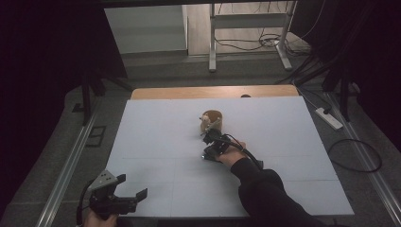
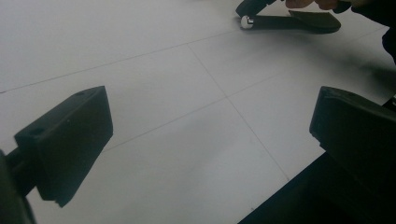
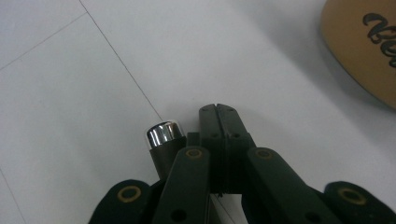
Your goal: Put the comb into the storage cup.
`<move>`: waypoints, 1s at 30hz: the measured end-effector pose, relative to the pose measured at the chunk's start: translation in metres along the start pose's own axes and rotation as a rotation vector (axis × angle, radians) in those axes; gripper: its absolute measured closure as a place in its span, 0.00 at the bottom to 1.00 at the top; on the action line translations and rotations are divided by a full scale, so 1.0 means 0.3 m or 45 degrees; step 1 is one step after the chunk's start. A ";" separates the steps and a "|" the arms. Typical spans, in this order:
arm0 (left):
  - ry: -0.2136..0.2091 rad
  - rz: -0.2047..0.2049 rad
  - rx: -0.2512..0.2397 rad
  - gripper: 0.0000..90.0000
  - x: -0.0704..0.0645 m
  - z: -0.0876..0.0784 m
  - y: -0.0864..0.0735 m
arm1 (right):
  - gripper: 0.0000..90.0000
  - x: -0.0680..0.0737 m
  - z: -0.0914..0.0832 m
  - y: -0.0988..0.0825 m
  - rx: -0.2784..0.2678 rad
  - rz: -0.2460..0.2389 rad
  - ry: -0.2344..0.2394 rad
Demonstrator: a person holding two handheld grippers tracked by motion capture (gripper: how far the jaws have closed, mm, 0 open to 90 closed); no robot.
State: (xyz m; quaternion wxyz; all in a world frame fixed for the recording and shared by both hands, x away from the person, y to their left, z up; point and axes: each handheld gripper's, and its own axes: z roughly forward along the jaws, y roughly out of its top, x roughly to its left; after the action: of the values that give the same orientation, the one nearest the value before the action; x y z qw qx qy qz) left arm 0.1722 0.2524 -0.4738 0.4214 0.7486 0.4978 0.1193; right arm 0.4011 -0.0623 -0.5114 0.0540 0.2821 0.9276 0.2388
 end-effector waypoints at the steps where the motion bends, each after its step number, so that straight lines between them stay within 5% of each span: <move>1: 0.000 0.000 0.000 0.00 0.000 0.000 0.000 | 1.00 0.002 -0.001 -0.002 -0.001 0.008 0.004; 30: 0.014 0.001 0.007 0.00 -0.003 0.002 0.002 | 1.00 0.079 -0.089 -0.150 0.048 0.005 0.025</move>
State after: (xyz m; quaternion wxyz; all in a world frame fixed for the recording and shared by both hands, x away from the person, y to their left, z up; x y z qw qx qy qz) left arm 0.1725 0.2513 -0.4735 0.4164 0.7493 0.5003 0.1222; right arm 0.3526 -0.0931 -0.5084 0.0391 0.2825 0.9319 0.2241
